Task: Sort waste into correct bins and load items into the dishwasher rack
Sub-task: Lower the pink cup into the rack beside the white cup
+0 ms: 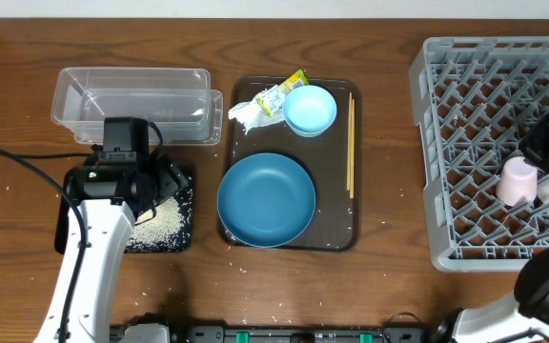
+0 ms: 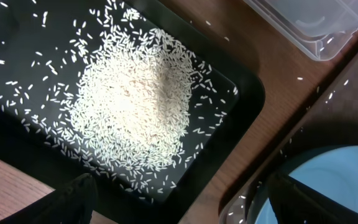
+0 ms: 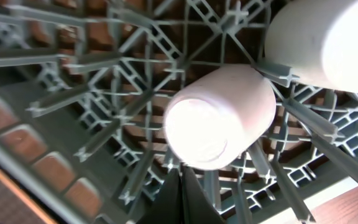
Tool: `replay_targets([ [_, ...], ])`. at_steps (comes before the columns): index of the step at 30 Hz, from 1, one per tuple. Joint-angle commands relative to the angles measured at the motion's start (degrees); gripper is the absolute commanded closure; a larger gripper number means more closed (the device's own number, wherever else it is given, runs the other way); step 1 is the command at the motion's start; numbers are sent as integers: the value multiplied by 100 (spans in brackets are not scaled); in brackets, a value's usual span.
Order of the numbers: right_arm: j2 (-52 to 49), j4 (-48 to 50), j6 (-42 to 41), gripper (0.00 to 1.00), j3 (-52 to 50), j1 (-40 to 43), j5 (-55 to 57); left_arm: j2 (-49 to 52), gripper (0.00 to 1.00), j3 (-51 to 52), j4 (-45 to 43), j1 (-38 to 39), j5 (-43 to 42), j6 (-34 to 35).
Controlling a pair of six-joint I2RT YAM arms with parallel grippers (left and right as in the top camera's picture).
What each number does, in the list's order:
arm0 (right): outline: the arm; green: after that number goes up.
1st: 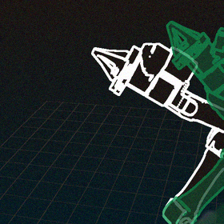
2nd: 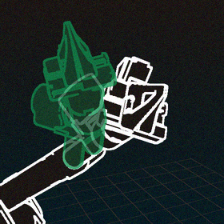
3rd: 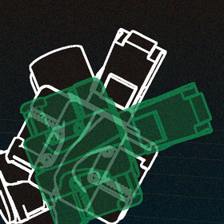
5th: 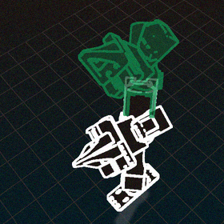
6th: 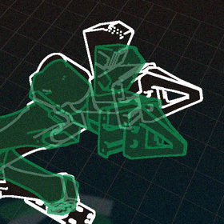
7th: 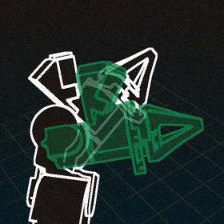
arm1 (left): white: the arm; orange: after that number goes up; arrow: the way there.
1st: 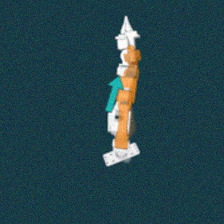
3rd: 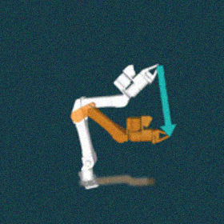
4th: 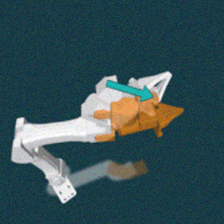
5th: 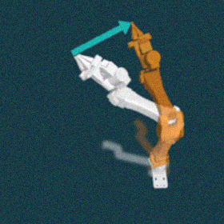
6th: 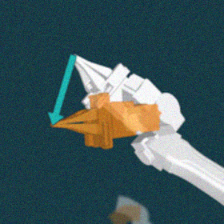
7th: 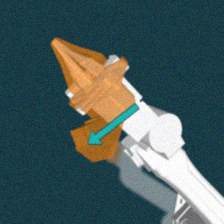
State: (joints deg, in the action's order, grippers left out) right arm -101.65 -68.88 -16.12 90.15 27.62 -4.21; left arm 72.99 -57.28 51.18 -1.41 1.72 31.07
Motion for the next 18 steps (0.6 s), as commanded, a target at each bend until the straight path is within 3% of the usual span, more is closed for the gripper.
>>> replay_targets([
  [1, -170, -37, -122, 99, -28, -26, 164, 26, 10, -98, 22, -28, 70, -79],
  [18, -256, -48, -125, 99, -302, -4, 599, 26, 10, -98, 22, -28, 70, -76],
])
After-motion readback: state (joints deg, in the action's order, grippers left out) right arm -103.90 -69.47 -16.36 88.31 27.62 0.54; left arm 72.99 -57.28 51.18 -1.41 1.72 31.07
